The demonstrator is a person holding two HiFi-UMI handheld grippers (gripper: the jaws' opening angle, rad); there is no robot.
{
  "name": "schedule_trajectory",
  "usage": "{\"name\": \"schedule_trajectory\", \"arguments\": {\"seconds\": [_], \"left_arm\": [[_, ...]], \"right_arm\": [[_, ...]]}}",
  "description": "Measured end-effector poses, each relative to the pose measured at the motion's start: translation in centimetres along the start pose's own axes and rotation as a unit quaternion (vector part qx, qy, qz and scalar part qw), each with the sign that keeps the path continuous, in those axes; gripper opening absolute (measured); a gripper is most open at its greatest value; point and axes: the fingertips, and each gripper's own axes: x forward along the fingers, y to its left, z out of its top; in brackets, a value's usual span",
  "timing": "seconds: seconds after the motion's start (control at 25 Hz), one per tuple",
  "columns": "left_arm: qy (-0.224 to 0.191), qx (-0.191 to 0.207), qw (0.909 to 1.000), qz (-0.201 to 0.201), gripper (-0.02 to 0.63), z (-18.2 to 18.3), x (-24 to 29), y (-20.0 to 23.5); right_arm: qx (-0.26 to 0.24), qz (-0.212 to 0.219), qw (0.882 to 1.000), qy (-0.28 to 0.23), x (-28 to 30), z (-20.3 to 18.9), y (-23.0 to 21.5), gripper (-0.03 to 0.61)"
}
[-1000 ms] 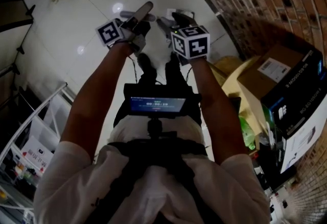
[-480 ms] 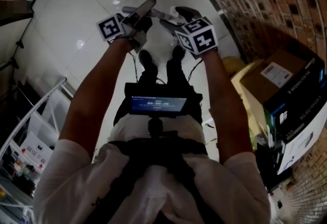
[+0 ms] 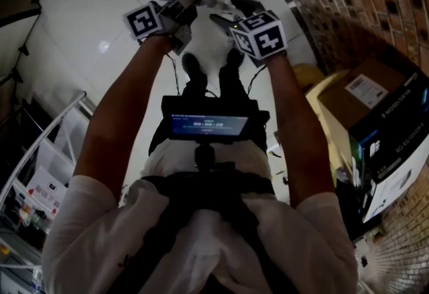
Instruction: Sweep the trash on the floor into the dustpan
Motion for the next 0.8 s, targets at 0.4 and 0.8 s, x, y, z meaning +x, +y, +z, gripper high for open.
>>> {"name": "schedule_trajectory", "arguments": {"seconds": [0.4,0.8], "left_arm": [[-0.013,-0.004,0.9999,0.007,0.195,0.3,-0.6,0.3],[-0.025,0.004,0.9995,0.02,0.213,0.5,-1.8,0.7]], "right_arm": [[0.026,-0.016,0.999,-0.011,-0.5,-0.5,-0.8,0.313],[0.033,-0.028,0.999,-0.015,-1.0,-1.1,-1.4,0.319]]}}
